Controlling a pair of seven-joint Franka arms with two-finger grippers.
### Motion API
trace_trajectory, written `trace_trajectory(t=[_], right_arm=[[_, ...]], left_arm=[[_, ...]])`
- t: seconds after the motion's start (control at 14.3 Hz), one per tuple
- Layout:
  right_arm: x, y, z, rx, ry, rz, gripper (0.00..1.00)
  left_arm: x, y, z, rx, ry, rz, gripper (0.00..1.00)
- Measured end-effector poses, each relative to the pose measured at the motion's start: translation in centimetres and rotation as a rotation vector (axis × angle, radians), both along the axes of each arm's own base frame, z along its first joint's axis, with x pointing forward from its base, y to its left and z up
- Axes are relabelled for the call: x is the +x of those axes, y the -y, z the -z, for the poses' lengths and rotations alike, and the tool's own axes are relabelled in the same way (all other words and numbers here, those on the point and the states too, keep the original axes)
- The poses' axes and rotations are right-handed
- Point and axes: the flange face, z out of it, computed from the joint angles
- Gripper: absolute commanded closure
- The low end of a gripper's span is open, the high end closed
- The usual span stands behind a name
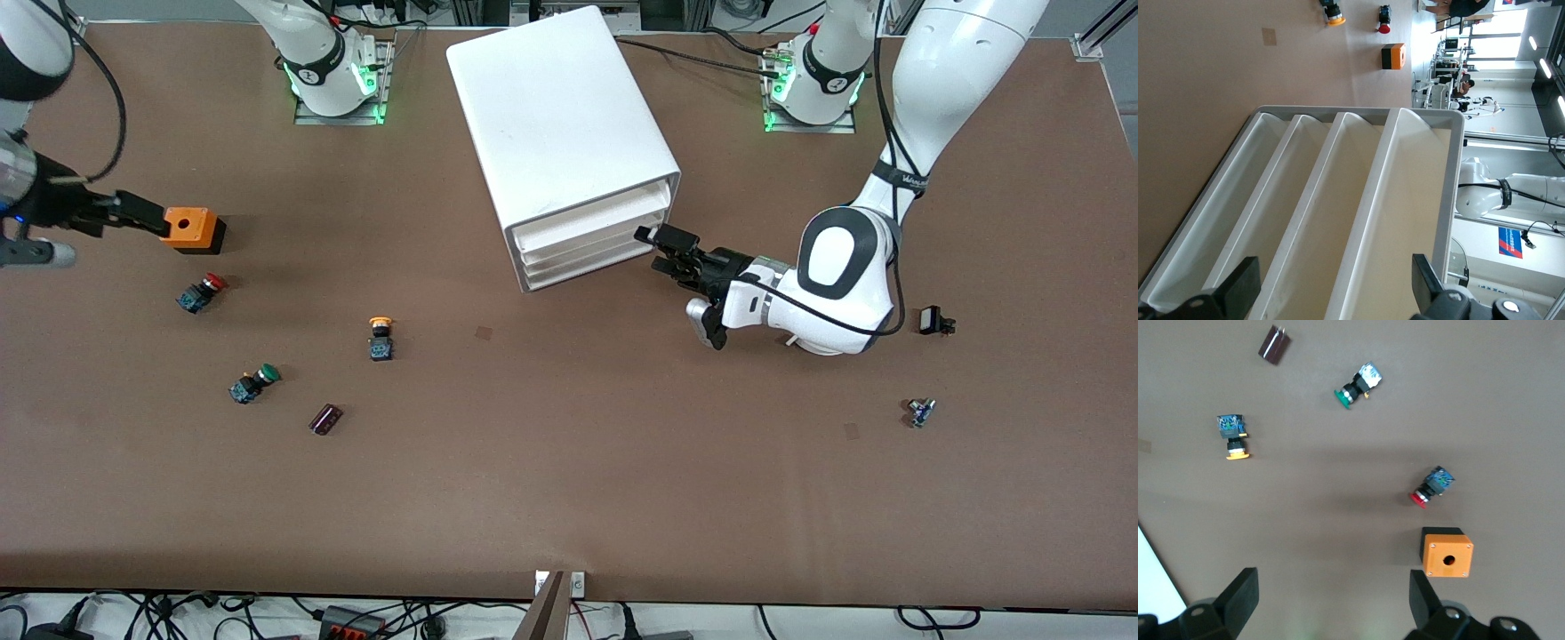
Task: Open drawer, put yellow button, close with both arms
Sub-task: 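Pull the drawer open with the left gripper while the right gripper grasps the button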
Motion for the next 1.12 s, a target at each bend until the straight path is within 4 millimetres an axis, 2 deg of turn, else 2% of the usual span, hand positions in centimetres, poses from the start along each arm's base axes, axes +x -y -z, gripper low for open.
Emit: trace_trajectory(t=[0.14, 0.28, 0.35, 0.7, 0.77, 0.98, 1.12], right_arm=[[1.5, -2.0, 3.9, 0.010, -0.047, -0.032, 0.00], [2.7, -5.3, 7.4, 0.027, -0.071, -0.076, 0.00], [3.3, -6.9, 8.9, 0.038, -0.071, -0.092, 0.00], [5.9, -12.7, 14.9, 0.044, -0.062, -0.172, 0.00], [6.4, -14.1, 16.4, 0.044, -0.058, -0.190, 0.00], [6.9, -17.5, 21.7, 0.039, -0.060, -0.236, 0.00], [6.9, -18.1, 25.1, 0.034, -0.079, -0.240, 0.00]], left_arm=[[-1.4, 0.4, 1.6, -0.047, 0.015, 0.003, 0.15], [-3.0, 1.1, 2.9, -0.087, -0.012, -0.010, 0.16], [-3.5, 1.5, 3.3, -0.102, -0.026, -0.019, 0.22], [-4.8, 2.6, 3.6, -0.135, -0.035, -0.012, 0.84], [-4.9, 2.7, 3.6, -0.137, -0.035, -0.008, 0.89], [-5.1, 2.9, 3.4, -0.153, -0.031, -0.008, 0.92], [-5.0, 2.8, 3.4, -0.153, -0.027, -0.009, 0.92]])
